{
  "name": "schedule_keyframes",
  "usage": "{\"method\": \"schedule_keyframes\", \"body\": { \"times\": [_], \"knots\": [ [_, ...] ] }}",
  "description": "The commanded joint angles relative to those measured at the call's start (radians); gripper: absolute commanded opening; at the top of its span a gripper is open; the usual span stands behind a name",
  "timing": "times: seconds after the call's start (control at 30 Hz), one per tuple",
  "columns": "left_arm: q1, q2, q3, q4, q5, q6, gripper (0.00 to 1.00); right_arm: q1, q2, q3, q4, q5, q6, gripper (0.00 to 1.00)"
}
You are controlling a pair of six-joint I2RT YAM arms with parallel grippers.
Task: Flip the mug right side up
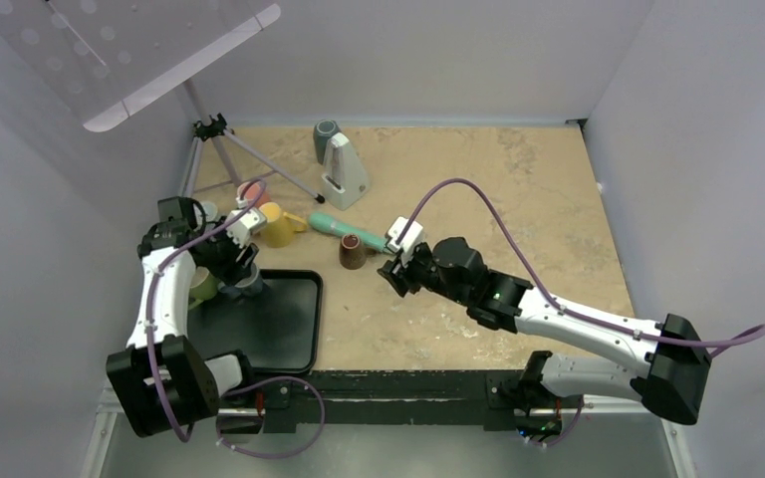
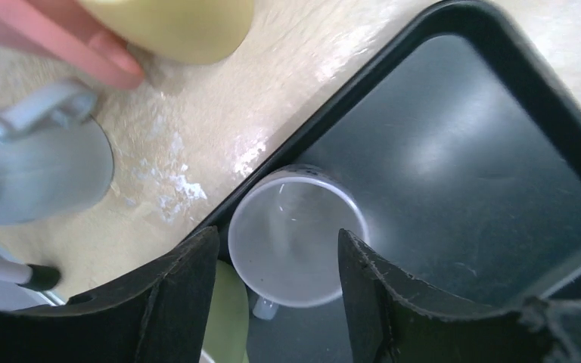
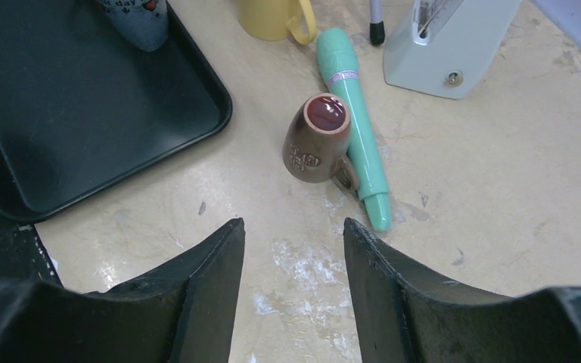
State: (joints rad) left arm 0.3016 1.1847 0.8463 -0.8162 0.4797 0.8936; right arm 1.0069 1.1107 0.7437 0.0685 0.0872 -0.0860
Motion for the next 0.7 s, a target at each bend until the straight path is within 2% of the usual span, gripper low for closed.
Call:
{"method": "schedule_keyframes", "body": {
  "times": [0.0,0.03,0.07,0.1,0.13,0.23,0.37,0.53,0.67],
  "knots": [
    [-0.001,-0.049,0.160,-0.298,0.190,0.213,0.66,-0.024,-0.025,0.016,0.030,0.036,0.030,0.55],
    [-0.016,-0.045,0.206,-0.337,0.227,0.201,0.70,-0.036,-0.029,0.012,0.029,0.047,0.040,0.56],
    [-0.047,-0.040,0.246,-0.351,0.249,0.154,0.78,-0.058,-0.031,0.009,0.026,0.051,0.055,0.57],
    [-0.096,-0.033,0.282,-0.338,0.246,0.085,0.90,-0.084,-0.031,0.005,0.023,0.046,0.072,0.57],
    [-0.190,-0.026,0.306,-0.307,0.220,0.012,0.98,-0.112,-0.033,0.000,0.021,0.038,0.078,0.57],
    [-0.415,0.026,0.353,-0.190,0.097,-0.176,1.00,-0.191,-0.039,-0.021,0.036,0.007,0.147,0.57],
    [-0.612,0.187,0.465,-0.141,-0.005,-0.256,1.00,-0.264,-0.048,-0.047,0.045,-0.024,0.204,0.59],
    [-0.724,0.406,0.618,-0.120,-0.027,-0.244,1.00,-0.316,-0.065,-0.073,0.024,-0.029,0.265,0.60],
    [-0.827,0.454,0.639,-0.075,-0.043,-0.125,1.00,-0.326,-0.108,-0.111,0.020,-0.023,0.296,0.60]
  ]
}}
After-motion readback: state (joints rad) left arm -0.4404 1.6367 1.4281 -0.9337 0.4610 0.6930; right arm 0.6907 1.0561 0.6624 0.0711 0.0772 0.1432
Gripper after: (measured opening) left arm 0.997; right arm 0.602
